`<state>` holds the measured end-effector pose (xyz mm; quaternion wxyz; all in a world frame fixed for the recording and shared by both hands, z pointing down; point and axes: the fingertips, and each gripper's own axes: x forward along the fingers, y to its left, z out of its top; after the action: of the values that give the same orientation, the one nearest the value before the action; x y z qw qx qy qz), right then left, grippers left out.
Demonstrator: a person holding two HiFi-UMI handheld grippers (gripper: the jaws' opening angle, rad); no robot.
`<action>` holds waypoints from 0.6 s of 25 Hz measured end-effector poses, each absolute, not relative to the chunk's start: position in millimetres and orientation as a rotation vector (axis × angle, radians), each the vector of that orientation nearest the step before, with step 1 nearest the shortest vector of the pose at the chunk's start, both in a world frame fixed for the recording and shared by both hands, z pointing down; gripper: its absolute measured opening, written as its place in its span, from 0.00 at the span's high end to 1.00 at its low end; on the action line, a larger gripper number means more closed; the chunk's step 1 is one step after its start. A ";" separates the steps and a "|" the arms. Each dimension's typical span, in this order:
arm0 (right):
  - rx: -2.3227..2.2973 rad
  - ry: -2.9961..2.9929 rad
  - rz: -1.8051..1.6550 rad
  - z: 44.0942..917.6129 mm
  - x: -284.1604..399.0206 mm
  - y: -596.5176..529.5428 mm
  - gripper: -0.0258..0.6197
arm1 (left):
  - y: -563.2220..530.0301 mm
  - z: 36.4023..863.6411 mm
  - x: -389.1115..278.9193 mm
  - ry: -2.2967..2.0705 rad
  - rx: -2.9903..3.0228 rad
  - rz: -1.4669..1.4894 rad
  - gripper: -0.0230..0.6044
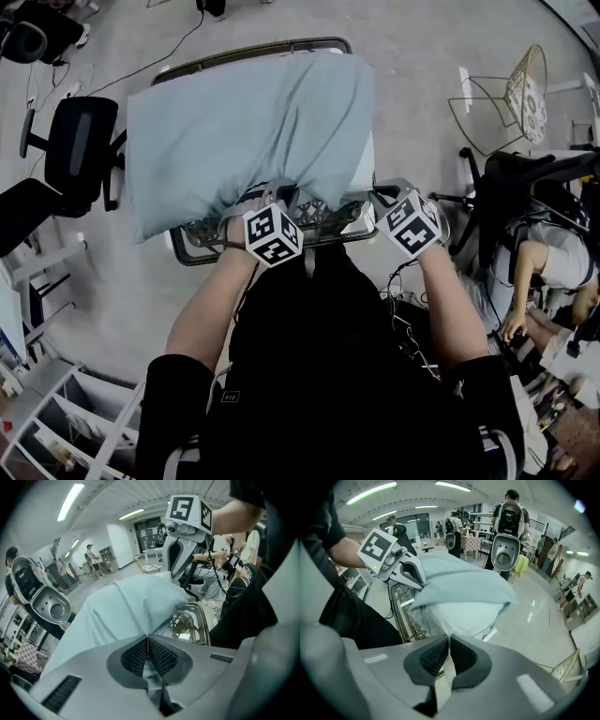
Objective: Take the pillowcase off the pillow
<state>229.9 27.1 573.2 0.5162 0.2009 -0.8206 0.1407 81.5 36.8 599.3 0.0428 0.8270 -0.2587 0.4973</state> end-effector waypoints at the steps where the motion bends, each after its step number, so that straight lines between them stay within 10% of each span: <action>1: 0.486 -1.975 0.346 572.7 229.9 28.7 0.93 | 37.5 601.1 71.4 -0.794 2.512 1.521 0.95; 8: 0.517 -1.996 0.370 578.7 235.8 41.7 0.88 | 43.0 602.1 60.9 -0.810 2.491 1.493 0.95; 11: 0.532 -1.967 0.452 594.1 248.4 50.7 0.55 | 50.2 604.7 67.8 -0.798 2.465 1.388 0.95; 15: 0.477 -1.933 0.562 630.4 243.0 62.4 0.44 | 55.2 609.0 73.7 -0.821 2.465 1.339 0.95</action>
<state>243.0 62.4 630.4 0.5112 0.1982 -0.8031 0.2334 73.7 55.2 609.0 0.1090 0.8383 -0.2791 0.4554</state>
